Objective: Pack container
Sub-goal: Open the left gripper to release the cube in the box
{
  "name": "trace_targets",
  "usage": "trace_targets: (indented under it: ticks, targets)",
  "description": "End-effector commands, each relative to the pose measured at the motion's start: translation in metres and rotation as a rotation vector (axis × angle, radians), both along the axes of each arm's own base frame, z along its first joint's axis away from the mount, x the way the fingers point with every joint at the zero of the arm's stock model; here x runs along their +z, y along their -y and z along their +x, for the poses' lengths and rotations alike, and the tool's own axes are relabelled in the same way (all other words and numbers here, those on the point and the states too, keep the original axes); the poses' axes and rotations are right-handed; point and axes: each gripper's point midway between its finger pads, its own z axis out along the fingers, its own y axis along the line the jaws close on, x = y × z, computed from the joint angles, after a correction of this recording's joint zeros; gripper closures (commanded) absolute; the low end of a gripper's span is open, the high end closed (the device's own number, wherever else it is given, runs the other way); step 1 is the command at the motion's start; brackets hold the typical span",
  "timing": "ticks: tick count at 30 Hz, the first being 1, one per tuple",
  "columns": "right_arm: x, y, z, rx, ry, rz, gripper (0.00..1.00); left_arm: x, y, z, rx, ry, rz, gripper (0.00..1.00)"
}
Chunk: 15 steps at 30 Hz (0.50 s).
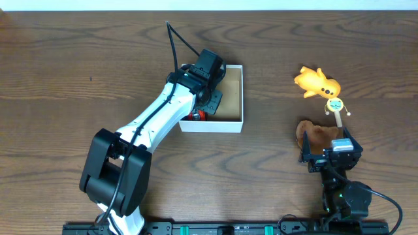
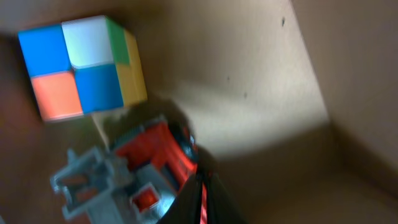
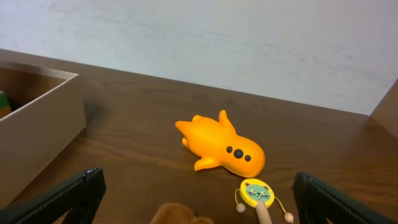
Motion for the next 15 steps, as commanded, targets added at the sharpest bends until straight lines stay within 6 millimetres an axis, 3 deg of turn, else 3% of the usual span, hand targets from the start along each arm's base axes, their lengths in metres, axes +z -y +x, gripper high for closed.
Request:
trace_targets:
  ticks: [1,10,15]
  targets:
    - [-0.001,-0.001,0.0,0.002,0.0,-0.007,0.01,0.003,-0.002,-0.004,0.011,-0.02,-0.005,0.94]
    - [-0.001,-0.001,0.0,0.002,0.0,-0.007,0.01,-0.001,-0.01,-0.014,0.016,-0.06,0.035,0.94]
    - [-0.001,-0.001,0.0,0.002,0.0,-0.007,0.01,-0.001,-0.028,-0.012,0.041,-0.037,0.129,0.94]
